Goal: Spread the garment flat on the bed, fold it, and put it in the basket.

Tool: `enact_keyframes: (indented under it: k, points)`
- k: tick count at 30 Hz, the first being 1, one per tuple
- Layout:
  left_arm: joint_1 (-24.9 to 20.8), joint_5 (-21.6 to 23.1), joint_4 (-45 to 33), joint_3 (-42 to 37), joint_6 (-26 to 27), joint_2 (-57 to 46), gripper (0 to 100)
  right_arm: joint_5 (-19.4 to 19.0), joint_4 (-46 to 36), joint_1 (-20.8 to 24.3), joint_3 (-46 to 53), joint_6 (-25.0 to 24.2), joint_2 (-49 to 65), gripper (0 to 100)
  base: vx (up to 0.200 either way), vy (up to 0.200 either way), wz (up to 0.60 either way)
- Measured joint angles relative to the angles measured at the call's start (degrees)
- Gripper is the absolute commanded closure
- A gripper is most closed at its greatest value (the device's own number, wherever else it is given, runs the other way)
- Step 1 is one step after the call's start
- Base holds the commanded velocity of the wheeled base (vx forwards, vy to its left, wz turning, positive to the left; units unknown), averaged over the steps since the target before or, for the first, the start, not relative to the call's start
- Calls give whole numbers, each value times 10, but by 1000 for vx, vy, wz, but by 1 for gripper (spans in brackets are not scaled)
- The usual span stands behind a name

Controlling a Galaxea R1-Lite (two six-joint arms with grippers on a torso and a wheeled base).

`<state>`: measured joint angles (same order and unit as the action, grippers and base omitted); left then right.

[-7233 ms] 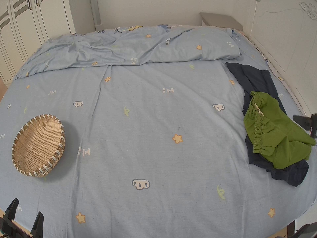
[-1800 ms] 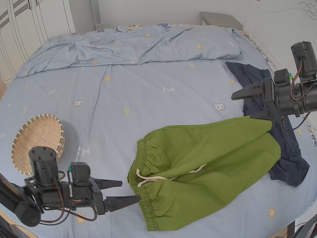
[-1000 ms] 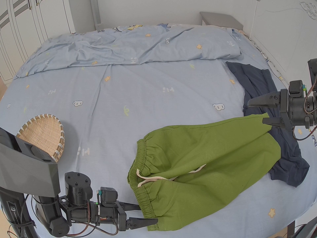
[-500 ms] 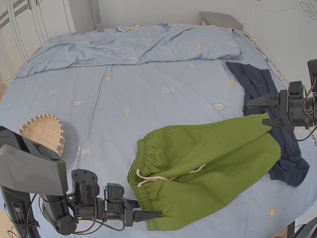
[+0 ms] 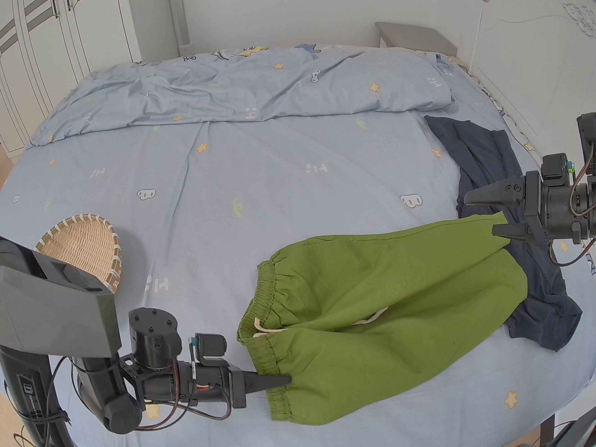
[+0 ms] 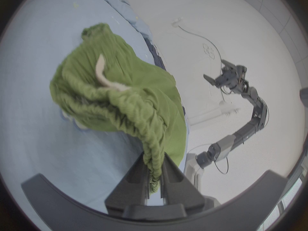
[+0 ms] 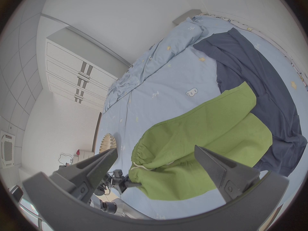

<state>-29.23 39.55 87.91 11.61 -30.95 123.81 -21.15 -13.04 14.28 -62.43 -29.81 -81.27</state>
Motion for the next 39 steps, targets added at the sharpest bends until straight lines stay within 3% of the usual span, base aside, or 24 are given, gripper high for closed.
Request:
enact_keyframes:
  k: [3, 11, 20, 26, 33, 39]
  points:
    - [35, 6, -26, 13, -10, -18, 100, -13, -4, 0, 0, 7, 0, 0, 0, 0, 0]
    - [163, 44, -187, 48, -19, -108, 100, -36, -13, 2, 7, 27, 0, 0, 0, 0, 0]
    - [303, 104, -216, 68, -20, -167, 100, -43, -12, 1, 40, 68, -21, 0, 0, 0, 0]
    - [336, 116, -218, 70, -16, -177, 100, -52, -10, -35, 88, 128, -46, 0, 0, 0, 0]
    - [353, 117, -218, 73, -15, -178, 100, -127, -9, -96, 169, 214, -54, 0, 0, 0, 0]
    - [354, 117, -217, 75, -15, -179, 100, -141, -1, -133, 242, 261, -48, 0, 0, 0, 0]
